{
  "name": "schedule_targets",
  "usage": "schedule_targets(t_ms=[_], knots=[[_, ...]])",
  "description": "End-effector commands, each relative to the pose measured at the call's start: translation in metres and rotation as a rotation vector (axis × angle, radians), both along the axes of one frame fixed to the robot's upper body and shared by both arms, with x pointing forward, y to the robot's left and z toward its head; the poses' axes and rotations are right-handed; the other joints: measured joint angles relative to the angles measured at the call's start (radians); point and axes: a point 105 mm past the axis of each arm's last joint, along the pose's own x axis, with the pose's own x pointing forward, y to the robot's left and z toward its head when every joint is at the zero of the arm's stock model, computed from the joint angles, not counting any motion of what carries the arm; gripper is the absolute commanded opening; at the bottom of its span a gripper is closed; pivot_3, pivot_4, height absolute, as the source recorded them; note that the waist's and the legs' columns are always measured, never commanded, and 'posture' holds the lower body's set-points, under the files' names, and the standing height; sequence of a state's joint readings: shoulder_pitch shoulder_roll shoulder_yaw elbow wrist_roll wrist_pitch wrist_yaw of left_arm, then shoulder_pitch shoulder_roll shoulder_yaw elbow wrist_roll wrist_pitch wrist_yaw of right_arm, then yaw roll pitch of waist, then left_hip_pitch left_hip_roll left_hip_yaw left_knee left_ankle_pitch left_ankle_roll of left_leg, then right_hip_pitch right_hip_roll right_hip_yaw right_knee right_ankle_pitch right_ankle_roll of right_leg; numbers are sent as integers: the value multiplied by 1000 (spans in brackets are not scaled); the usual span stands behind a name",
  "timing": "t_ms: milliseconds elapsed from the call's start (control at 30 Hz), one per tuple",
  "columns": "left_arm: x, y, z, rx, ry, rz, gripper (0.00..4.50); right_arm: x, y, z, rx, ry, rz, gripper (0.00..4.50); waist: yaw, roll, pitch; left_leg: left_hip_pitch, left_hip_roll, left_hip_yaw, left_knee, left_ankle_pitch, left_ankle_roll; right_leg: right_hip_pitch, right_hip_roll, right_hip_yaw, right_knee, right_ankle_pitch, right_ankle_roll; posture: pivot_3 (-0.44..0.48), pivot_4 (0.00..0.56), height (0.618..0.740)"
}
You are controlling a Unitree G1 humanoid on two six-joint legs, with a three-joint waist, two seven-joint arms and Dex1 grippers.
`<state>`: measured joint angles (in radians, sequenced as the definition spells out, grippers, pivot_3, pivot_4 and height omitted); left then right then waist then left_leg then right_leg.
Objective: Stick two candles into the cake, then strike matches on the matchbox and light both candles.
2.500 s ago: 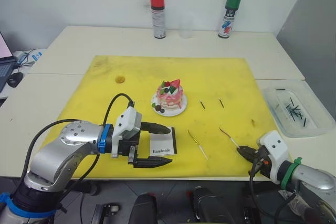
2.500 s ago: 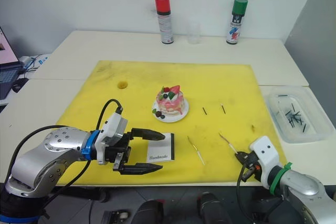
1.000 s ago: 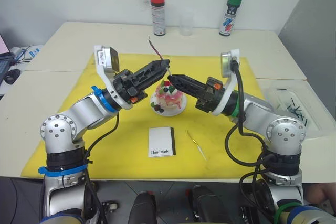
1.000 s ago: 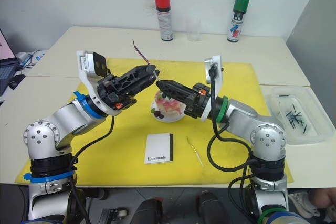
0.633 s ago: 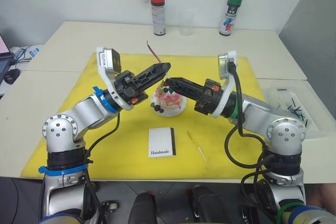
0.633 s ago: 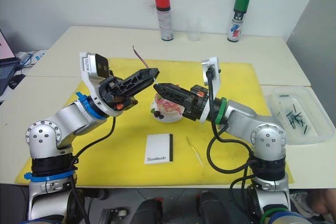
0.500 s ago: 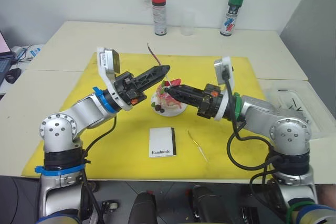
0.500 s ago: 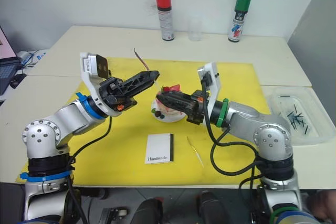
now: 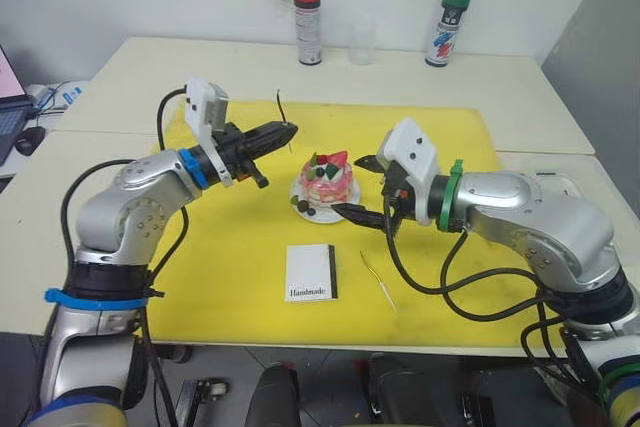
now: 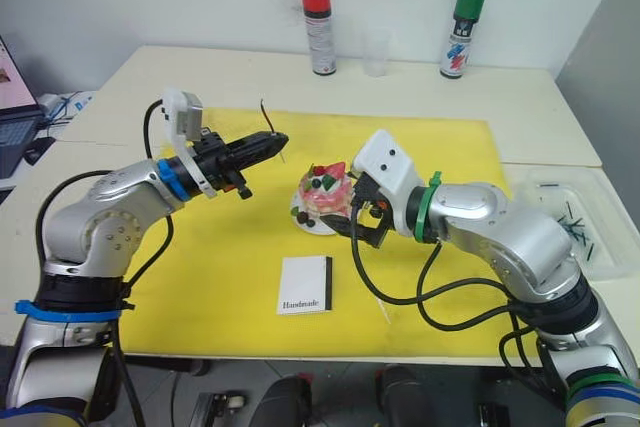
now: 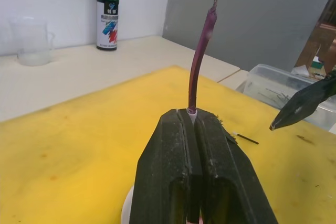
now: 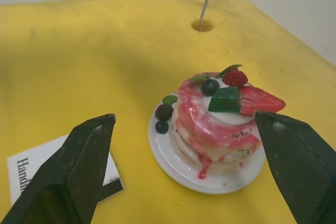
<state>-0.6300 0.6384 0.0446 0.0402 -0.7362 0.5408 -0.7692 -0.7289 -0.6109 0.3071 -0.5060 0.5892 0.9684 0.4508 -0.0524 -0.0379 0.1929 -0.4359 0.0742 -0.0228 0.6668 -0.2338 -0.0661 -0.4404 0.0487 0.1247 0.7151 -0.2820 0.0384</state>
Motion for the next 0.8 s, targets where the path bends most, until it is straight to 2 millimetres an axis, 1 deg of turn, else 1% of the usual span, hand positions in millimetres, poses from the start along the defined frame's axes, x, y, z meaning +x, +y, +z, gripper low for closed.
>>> schedule_targets(t_ms=[33,167,300,800], knots=[[2,-3,4,6,-41,-21,0,-3,3,8,5,-65,3,4479,1,0,0,0,0,0,0,0,0,0,0,0,0,0,0,0,150,689],[6,-4,3,-7,-40,-19,0,-4,4,6,9,-65,-5,4479,1,0,0,0,0,-1,-2,0,0,0,0,-1,0,0,-1,0,150,689],[8,-10,-6,26,-32,-32,0,-6,4,4,25,-54,-14,4479,1,0,0,0,0,-1,-2,0,0,0,0,-1,0,0,-1,0,150,689],[16,-15,-22,39,2,-29,0,-5,4,6,34,-53,-18,4479,-1,0,0,0,0,-1,-1,0,0,0,0,-2,1,0,-1,0,150,689]])
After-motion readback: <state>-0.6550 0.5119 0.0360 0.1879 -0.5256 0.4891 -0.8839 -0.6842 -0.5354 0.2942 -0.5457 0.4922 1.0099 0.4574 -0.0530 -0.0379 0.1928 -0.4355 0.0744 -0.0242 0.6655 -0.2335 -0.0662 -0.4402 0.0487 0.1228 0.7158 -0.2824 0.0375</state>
